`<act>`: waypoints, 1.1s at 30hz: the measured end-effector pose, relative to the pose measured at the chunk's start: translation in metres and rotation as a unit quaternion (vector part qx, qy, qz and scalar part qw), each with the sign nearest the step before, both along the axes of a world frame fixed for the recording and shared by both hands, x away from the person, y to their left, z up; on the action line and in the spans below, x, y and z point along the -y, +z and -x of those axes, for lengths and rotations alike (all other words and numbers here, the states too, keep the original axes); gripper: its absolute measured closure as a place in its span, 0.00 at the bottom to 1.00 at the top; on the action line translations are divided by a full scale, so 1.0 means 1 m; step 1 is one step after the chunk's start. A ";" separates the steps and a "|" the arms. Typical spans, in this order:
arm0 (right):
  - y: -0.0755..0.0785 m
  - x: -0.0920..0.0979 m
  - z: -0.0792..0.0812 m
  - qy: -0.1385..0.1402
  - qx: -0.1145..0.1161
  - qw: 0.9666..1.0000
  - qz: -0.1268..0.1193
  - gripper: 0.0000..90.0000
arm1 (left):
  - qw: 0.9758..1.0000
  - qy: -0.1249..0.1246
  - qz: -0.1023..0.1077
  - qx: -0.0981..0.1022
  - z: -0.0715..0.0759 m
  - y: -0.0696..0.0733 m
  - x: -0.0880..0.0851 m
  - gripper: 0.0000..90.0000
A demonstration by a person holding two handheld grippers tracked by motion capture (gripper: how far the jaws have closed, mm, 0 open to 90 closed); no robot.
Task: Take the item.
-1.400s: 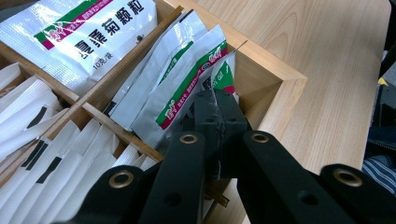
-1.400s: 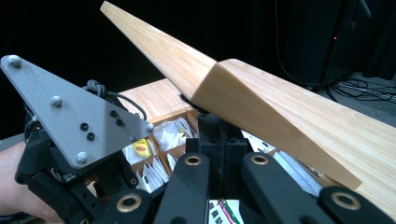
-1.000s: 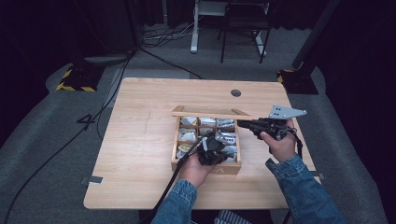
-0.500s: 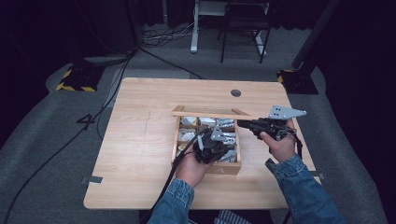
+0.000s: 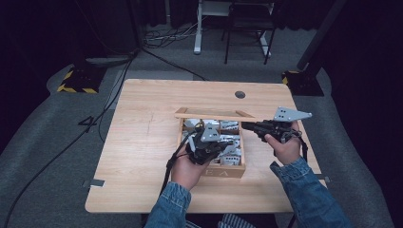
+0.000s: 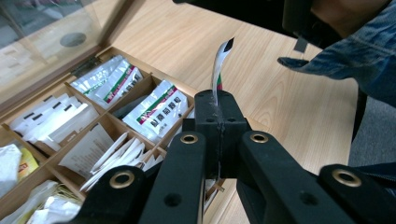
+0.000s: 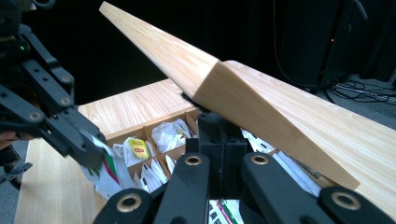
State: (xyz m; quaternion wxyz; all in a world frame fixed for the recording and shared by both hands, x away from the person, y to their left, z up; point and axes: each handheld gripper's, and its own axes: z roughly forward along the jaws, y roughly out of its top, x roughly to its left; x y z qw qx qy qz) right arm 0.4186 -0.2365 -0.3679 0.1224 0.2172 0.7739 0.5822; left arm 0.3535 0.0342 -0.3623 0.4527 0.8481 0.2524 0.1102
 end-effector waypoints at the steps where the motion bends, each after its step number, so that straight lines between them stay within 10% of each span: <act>1: 0.000 0.000 0.000 0.000 0.000 1.000 0.000 1.00 | 1.000 0.000 0.003 0.001 0.001 0.001 -0.002 1.00; 33: -0.002 -0.002 0.001 -0.005 -0.003 1.000 0.003 1.00 | 0.998 0.065 -0.001 0.011 0.029 0.018 -0.091 1.00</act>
